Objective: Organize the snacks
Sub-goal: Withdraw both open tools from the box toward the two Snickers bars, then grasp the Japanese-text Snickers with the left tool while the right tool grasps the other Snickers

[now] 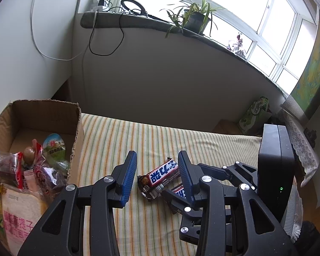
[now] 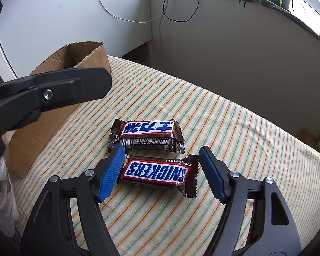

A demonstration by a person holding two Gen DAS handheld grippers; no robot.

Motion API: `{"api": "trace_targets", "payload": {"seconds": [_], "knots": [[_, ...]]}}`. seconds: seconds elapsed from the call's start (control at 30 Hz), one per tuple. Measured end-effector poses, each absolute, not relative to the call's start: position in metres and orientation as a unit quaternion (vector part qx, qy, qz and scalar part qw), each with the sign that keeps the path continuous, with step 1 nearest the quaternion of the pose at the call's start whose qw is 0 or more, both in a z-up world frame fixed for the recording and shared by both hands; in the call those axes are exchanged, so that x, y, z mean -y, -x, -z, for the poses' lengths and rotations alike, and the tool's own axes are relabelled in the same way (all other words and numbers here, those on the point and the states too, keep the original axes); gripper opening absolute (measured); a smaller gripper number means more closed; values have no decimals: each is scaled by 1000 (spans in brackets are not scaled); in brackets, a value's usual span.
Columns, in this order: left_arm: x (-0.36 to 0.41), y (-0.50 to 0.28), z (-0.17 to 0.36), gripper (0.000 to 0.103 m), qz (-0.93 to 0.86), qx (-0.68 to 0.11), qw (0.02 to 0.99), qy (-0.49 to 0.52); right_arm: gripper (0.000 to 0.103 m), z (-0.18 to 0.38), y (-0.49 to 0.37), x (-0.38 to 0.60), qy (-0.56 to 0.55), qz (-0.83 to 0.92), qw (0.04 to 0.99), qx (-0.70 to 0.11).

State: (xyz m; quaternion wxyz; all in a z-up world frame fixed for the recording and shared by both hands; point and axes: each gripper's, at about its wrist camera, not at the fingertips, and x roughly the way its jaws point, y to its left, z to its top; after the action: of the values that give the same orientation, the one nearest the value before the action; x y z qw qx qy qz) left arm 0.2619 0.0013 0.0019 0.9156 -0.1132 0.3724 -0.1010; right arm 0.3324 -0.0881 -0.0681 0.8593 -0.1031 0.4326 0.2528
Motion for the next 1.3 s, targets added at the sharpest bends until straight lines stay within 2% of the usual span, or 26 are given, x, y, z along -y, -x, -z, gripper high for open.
{"api": "trace_targets", "payload": {"seconds": [0.37, 0.67, 0.9, 1.3], "knots": [[-6, -265, 2, 39, 102, -375, 914, 116, 75, 65, -318, 123, 131, -241, 856, -439], [19, -278, 19, 39, 126, -398, 904, 86, 75, 57, -314, 127, 95, -248, 859, -437], [15, -294, 33, 38, 117, -417, 895, 106, 75, 67, -322, 113, 96, -228, 861, -444], [24, -290, 46, 37, 149, -441, 881, 83, 75, 69, -327, 150, 84, -205, 865, -451]]}}
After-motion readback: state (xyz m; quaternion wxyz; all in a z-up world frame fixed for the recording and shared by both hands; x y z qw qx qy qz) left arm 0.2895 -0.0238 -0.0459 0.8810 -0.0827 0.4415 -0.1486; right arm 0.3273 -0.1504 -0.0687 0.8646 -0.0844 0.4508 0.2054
